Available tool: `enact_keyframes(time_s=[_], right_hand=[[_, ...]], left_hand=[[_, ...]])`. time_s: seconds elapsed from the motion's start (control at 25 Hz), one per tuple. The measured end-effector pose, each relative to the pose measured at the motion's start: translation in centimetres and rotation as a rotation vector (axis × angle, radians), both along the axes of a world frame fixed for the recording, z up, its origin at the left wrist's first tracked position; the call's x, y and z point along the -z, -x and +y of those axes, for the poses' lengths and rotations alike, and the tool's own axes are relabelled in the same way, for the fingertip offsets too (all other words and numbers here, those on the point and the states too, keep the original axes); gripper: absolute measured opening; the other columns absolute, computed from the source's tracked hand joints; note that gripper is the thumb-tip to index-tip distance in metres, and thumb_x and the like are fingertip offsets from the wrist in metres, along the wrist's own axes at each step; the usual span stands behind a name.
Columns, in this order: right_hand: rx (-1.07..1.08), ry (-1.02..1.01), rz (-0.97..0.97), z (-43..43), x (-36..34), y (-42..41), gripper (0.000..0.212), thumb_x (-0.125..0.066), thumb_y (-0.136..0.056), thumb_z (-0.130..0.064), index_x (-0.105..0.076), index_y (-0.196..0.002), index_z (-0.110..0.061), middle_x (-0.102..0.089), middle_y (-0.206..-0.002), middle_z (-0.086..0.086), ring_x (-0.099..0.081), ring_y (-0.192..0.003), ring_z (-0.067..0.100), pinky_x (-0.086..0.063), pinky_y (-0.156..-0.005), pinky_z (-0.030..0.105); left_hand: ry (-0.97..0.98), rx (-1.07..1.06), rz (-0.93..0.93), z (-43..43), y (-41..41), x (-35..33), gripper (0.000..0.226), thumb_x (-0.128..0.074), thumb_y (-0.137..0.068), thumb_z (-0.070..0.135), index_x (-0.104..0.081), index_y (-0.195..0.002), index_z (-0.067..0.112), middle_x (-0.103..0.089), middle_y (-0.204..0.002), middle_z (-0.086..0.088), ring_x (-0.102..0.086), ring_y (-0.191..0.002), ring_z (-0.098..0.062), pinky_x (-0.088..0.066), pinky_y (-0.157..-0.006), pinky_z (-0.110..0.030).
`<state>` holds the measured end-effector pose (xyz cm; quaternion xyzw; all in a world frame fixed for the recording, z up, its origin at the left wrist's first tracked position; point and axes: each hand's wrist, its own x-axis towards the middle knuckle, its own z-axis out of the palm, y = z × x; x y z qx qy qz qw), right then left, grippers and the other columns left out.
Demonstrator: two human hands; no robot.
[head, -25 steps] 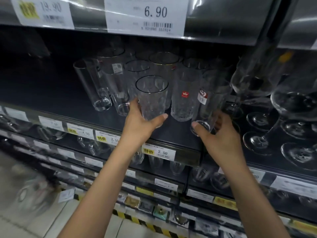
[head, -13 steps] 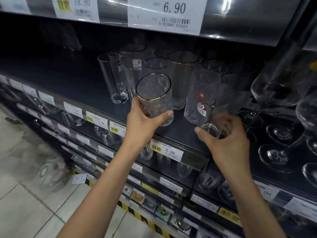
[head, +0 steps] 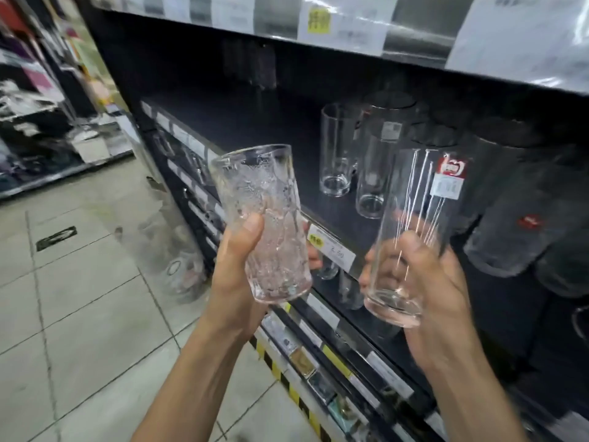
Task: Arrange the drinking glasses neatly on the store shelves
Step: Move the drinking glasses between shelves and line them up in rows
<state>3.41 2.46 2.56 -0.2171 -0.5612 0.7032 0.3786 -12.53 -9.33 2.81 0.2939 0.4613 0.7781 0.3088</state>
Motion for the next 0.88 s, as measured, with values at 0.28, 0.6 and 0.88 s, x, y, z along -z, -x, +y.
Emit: enact_keyframes(time_s=[0.28,0.6,0.88], right_hand=[[-0.320,0.041,-0.034,-5.2,0.3,11.1,0.074,-0.085,-0.053,-0.064,-0.064,-0.117,-0.033,-0.070,-0.099,0.004,-0.065,-0.083,0.028,-0.055,-0.082,0.049],[-0.511,0.047,-0.100,-13.0,1.1,25.1,0.068,-0.084,-0.060,-0.059,-0.060,-0.117,-0.032,-0.069,-0.090,0.004,-0.064,-0.078,0.029,-0.054,-0.082,0.049],[-0.500,0.015,-0.152,-17.3,2.6,36.4,0.064,-0.079,-0.066,-0.051,-0.058,-0.121,-0.025,-0.068,-0.088,0.003,-0.066,-0.079,0.025,-0.055,-0.086,0.055]], left_hand=[[0.083,-0.308,-0.081,-8.7,6.7,0.7,0.096,-0.081,-0.060,0.065,-0.058,-0.124,-0.002,-0.065,-0.095,-0.021,-0.066,-0.066,-0.029,-0.058,-0.058,-0.037],[0.167,-0.600,-0.071,-18.6,16.7,2.1,0.101,-0.085,-0.058,0.062,-0.051,-0.132,0.003,-0.071,-0.101,-0.011,-0.070,-0.078,-0.027,-0.056,-0.060,-0.037],[0.230,-0.665,-0.041,-23.2,27.8,3.4,0.069,-0.078,-0.064,0.044,-0.057,-0.125,0.019,-0.071,-0.107,-0.007,-0.066,-0.094,-0.034,-0.054,-0.087,-0.059]])
